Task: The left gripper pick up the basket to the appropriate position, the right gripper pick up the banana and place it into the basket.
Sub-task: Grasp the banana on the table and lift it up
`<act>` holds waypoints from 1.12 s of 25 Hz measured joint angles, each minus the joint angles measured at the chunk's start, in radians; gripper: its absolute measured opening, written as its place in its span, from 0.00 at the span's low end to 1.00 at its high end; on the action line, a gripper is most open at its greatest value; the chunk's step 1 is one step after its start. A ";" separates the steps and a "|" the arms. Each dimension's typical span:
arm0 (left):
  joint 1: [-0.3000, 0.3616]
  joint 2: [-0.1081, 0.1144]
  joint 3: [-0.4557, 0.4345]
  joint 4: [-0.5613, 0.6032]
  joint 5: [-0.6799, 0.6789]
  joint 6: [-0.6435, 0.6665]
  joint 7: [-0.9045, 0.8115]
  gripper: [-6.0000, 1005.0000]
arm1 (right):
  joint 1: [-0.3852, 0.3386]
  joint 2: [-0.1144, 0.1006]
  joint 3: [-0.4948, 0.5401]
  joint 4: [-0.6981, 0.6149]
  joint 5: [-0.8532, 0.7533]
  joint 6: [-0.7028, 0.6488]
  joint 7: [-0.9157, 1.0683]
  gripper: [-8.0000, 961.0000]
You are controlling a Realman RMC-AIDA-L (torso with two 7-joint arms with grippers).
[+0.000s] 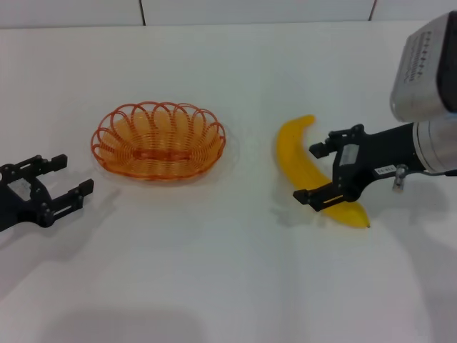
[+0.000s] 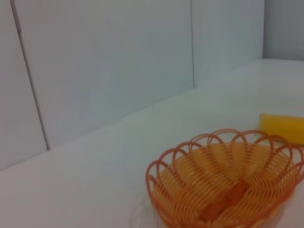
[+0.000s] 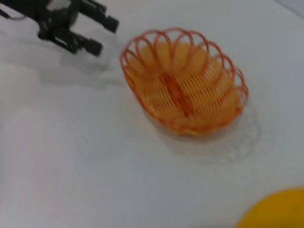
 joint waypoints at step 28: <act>-0.011 0.002 0.002 -0.025 -0.041 0.009 0.035 0.66 | 0.093 -0.005 -0.007 0.205 -0.132 0.080 0.078 0.94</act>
